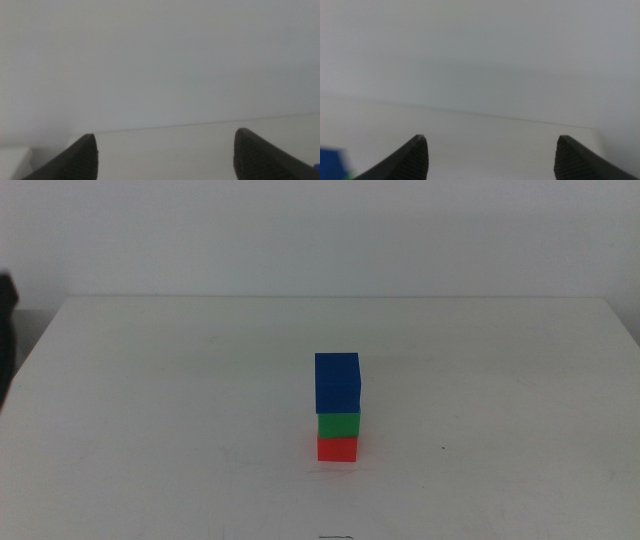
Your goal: Stack red cubes first, then green, then blue cubes in a specific spot.
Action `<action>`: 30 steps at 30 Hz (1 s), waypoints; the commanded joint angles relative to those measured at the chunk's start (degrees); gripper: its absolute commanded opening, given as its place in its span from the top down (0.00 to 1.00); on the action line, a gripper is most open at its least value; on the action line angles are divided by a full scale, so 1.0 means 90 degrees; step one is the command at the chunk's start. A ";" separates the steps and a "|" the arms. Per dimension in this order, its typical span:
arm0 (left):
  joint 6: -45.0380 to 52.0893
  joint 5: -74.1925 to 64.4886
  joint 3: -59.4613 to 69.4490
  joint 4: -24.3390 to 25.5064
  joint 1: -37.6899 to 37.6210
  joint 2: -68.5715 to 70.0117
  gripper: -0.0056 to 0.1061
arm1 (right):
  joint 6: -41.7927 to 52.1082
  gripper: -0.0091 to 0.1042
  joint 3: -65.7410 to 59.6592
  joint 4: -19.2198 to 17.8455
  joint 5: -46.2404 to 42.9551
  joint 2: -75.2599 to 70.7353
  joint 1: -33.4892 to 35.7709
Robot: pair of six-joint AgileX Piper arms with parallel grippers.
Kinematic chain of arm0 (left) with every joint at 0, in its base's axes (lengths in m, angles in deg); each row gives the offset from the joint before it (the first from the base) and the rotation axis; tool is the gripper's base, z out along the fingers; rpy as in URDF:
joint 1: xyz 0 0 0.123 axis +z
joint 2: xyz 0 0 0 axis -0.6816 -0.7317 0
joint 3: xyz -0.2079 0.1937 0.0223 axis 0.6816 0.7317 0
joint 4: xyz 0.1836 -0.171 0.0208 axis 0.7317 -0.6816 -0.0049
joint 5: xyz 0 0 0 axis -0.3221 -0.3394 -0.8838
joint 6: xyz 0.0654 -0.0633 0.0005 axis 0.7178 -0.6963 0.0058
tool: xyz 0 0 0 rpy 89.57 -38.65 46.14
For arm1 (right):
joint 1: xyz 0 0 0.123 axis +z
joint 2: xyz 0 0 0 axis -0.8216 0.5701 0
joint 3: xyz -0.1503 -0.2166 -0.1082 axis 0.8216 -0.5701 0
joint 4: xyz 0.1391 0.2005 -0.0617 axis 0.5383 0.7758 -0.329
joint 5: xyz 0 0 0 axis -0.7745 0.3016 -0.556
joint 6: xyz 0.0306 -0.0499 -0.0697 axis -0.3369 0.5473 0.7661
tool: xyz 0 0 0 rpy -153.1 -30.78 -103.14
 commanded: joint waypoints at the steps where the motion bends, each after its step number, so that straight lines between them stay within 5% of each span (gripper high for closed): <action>1: -0.0002 0.1090 0.0376 -0.0570 0.0234 0.0284 0.12 | 0.0086 0.35 -0.0266 0.0146 -0.0932 -0.0392 -0.0657; 4: -0.0002 0.1648 0.1054 -0.0962 0.0580 0.0701 0.12 | 0.0086 0.35 -0.0891 0.0146 -0.1264 -0.0951 -0.0932; 15: -0.0002 0.2162 0.2589 -0.0846 0.0785 0.2097 0.12 | 0.0086 0.35 -0.2666 0.0127 -0.1413 -0.2837 -0.0932; 22: -0.0002 0.2168 0.3429 -0.0842 0.0785 0.2858 0.12 | 0.0086 0.35 -0.3870 -0.0570 -0.1984 -0.3830 -0.0932; 30: -0.0002 0.2181 0.4179 -0.0776 0.0785 0.3603 0.12 | 0.0086 0.35 -0.4755 -0.0405 -0.2134 -0.4235 -0.0932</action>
